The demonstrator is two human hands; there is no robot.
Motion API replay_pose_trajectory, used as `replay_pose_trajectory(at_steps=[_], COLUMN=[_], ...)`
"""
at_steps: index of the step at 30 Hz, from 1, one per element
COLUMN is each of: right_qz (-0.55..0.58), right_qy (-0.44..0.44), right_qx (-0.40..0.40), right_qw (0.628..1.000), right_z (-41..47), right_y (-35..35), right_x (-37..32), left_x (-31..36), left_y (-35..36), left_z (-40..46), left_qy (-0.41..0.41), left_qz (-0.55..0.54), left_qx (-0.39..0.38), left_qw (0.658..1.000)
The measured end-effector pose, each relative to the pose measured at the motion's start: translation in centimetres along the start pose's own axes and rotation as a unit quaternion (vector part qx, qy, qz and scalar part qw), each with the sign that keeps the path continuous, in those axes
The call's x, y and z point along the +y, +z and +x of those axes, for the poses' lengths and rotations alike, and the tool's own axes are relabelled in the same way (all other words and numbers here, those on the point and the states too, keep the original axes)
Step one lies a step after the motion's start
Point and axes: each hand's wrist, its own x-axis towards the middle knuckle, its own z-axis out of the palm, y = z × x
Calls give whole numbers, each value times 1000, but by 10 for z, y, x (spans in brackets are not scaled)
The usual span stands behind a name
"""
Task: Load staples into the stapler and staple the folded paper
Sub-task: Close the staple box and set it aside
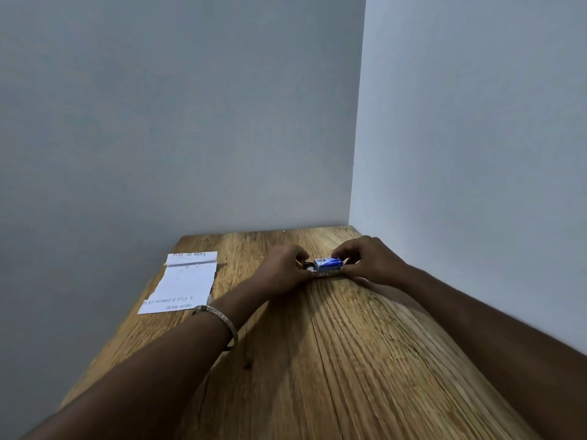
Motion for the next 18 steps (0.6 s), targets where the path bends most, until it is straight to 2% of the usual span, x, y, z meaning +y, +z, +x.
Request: replay_pose_trajectory(at_steps=[18], right_qz=[32], right_qy=[10], right_qx=[22], right_qw=[999], right_z=[39], right_y=[15], right_x=[35], left_x=[-21], left_y=[17], left_z=[30], left_qy=[-5], left_qz=[-22], left_qx=[28], left_qw=[999])
